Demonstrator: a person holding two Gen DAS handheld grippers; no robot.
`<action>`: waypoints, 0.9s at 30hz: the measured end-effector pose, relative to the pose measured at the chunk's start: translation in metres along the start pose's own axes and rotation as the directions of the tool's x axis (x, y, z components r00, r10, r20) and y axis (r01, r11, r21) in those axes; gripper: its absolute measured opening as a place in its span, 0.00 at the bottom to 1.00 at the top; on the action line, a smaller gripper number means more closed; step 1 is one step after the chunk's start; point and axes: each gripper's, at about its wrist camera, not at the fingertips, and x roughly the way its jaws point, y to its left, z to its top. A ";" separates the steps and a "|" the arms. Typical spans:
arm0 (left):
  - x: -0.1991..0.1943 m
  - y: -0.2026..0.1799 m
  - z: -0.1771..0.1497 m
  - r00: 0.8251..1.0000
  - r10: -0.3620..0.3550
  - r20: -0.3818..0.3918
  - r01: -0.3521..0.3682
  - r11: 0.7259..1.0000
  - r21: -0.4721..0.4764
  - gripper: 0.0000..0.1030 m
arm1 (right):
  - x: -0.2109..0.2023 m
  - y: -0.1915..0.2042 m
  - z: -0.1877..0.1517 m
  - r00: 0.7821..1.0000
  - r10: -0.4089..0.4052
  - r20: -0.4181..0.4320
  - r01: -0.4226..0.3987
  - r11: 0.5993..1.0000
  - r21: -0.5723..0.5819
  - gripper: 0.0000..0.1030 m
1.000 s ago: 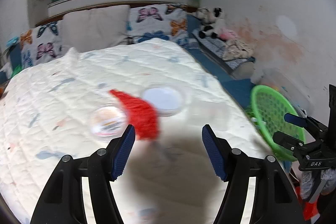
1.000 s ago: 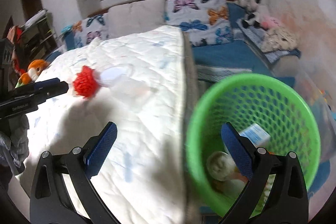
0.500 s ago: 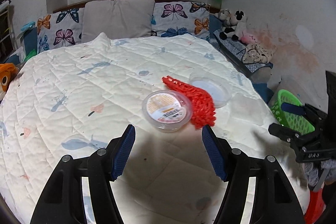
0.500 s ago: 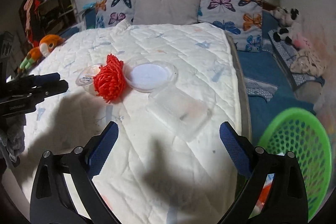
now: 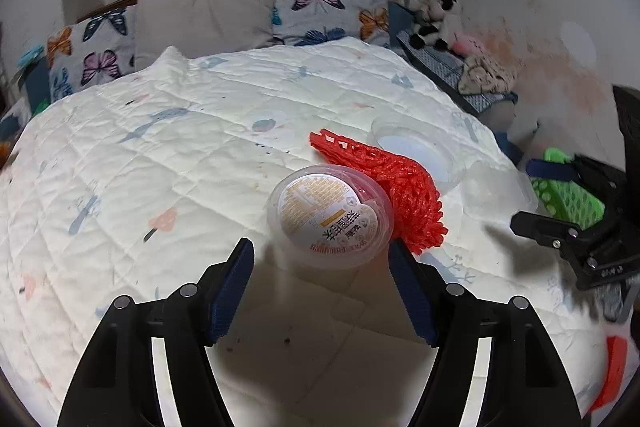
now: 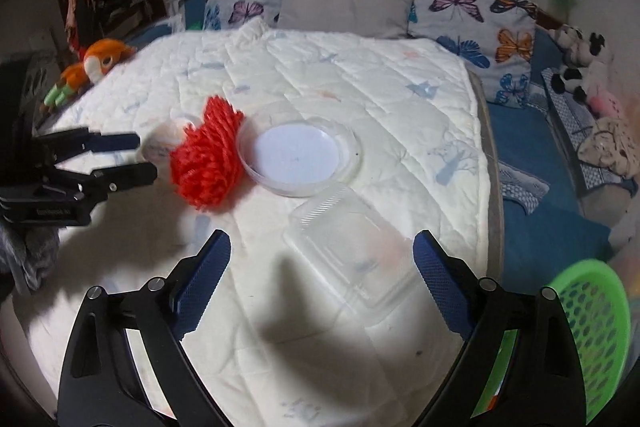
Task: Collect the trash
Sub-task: 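Grasp the labelled plastic tub with the left tool while the right tool grasps the clear rectangular box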
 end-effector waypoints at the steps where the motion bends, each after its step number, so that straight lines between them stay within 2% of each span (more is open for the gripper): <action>1: 0.003 0.000 0.001 1.000 -0.003 -0.004 0.003 1.000 0.011 0.66 | 0.003 -0.001 0.001 1.000 -0.003 -0.005 0.003 1.000 -0.009 0.89; 5: 0.010 0.001 0.005 1.000 -0.013 -0.016 0.014 0.998 0.054 0.71 | 0.017 -0.011 0.005 0.999 0.023 -0.040 -0.024 0.999 -0.035 0.90; 11: 0.025 -0.001 0.013 0.999 -0.020 -0.031 0.024 0.993 0.113 0.71 | 0.034 -0.019 0.004 0.995 0.036 -0.089 -0.040 0.998 -0.046 0.90; 13: 0.029 -0.002 0.014 0.999 -0.042 -0.035 0.046 0.991 0.128 0.71 | 0.038 -0.020 0.002 0.993 0.049 -0.110 -0.054 0.997 -0.047 0.89; 16: 0.033 -0.004 0.016 0.999 -0.048 -0.025 0.052 0.987 0.151 0.71 | 0.040 -0.019 -0.001 0.993 0.051 -0.111 -0.057 0.997 -0.053 0.84; 18: 0.034 -0.004 0.015 0.998 -0.064 -0.022 0.067 0.986 0.155 0.62 | 0.037 -0.019 -0.001 0.993 0.054 -0.106 -0.059 0.997 -0.047 0.78; 21: 0.033 -0.007 0.013 0.998 -0.063 -0.009 0.063 0.984 0.166 0.60 | 0.034 -0.020 -0.001 0.994 0.042 -0.105 -0.046 0.998 -0.035 0.69; 27: 0.017 -0.008 0.010 0.998 -0.052 0.025 0.048 0.990 0.136 0.54 | 0.018 -0.018 -0.007 0.997 0.032 -0.072 -0.032 0.999 -0.001 0.61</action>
